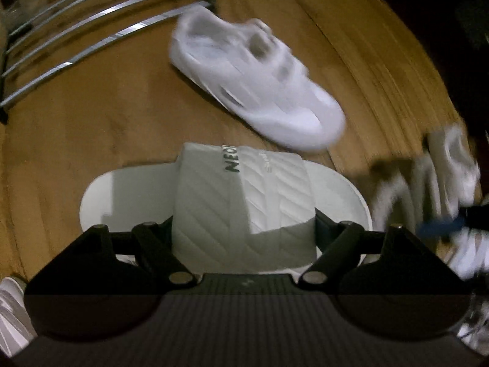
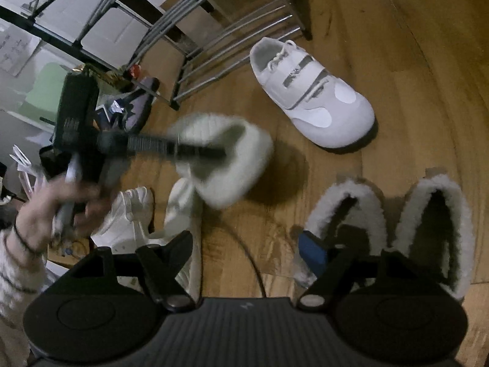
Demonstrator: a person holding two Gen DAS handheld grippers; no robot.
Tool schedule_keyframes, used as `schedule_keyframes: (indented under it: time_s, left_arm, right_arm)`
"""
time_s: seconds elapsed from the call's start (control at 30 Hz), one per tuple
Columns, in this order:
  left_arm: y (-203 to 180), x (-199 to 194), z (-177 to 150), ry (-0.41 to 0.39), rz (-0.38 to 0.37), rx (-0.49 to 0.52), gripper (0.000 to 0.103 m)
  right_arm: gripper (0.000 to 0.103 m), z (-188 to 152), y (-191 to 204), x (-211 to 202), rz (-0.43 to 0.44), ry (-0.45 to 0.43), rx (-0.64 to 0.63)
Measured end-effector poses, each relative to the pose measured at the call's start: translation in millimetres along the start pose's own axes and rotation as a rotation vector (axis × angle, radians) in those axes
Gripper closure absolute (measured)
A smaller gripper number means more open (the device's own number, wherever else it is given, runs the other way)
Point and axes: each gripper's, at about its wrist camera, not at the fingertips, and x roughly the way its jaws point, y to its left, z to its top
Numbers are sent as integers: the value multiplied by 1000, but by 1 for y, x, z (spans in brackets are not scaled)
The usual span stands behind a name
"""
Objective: Organize scattered shoes
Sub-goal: 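Set the NEON slide down beside the clogs with the right gripper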
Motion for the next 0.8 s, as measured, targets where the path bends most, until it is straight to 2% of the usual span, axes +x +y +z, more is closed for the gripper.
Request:
schedule_keyframes:
  time_s: [0.1,0.2,0.33,0.47,0.63,0.8]
  left_arm:
    - [-16,15,-19,34,46,68,19]
    - [-19,20,-38,52,103,56,19]
    - [-2,-11,-65,-27,67,-79,10]
    - [17,-46,-97,-123,45,-221,7]
    - [38,-64,-134,-166,85,-374,6]
    - [46,-72,-171,-186,136,-437,6]
  right_arm:
    - [24,-2,5,7,1,18,-4]
    - [23,-6,7,15,0,40,16]
    - [16,-7,10,19,30,60,52]
    - [15,-1,20,25,25,64,56]
    - [15,5,37,47,-5,95,58]
    - [15,12,54,74,-18,150,106]
